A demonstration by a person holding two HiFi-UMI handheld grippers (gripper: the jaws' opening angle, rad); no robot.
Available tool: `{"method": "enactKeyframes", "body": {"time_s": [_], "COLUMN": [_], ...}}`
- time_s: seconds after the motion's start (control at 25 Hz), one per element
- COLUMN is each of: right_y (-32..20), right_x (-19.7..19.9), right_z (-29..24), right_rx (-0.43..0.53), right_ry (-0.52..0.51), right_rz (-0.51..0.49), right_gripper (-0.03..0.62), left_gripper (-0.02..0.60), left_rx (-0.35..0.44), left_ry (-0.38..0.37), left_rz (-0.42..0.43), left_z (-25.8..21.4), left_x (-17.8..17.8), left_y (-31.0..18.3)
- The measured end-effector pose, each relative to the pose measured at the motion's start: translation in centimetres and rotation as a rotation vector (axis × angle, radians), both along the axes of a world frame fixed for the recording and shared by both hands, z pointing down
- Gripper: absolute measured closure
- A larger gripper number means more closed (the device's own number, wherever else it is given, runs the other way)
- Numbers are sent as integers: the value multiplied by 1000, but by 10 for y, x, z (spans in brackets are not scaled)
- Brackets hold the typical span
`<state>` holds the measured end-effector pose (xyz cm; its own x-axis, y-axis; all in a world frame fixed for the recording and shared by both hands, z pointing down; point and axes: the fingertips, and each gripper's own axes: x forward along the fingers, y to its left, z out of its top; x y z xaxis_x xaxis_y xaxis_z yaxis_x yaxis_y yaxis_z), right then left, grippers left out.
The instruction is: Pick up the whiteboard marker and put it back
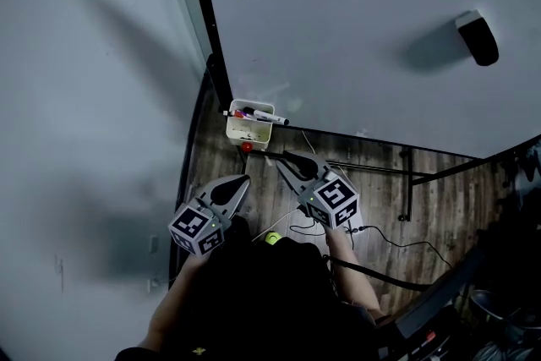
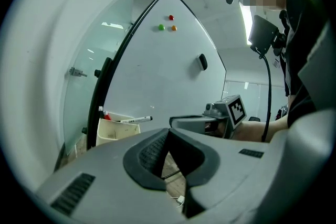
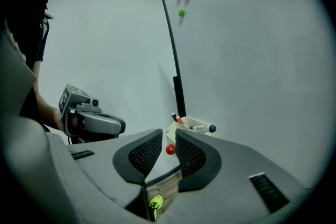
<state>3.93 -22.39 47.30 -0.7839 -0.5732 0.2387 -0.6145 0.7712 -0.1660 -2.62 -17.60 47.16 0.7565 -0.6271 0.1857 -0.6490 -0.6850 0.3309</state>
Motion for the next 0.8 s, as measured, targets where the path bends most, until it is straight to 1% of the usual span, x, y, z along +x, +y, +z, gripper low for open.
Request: {"method": "enactKeyframes", "body": {"time_s": [0.16, 0.4, 0.52, 0.6, 0.68, 0.8], "right_y": [-22, -47, -57, -65, -70, -78], "right_x": [1, 6, 4, 5, 6, 6], "right_z": [6, 9, 10, 14, 18, 21], "right_rx": [-15, -20, -9, -4, -3, -2], "right_ry": [5, 33, 64, 95, 115, 115], "right_rz": [39, 91, 106, 114, 112, 113], "right_gripper": [530, 489, 434, 359, 356, 344], "left_gripper": [557, 557, 557, 557, 557, 557], "left_rx": [-8, -1, -1, -4, -9, -20], "left_ry": [-12, 4, 3, 6, 10, 13], "left_rz": [4, 13, 8, 0, -10, -27], "left_z": [3, -3, -7, -6, -3, 0], "left_x": [-11, -19, -23, -26, -29, -34], "left_y": [-17, -40, -46, -49, -51, -51]}}
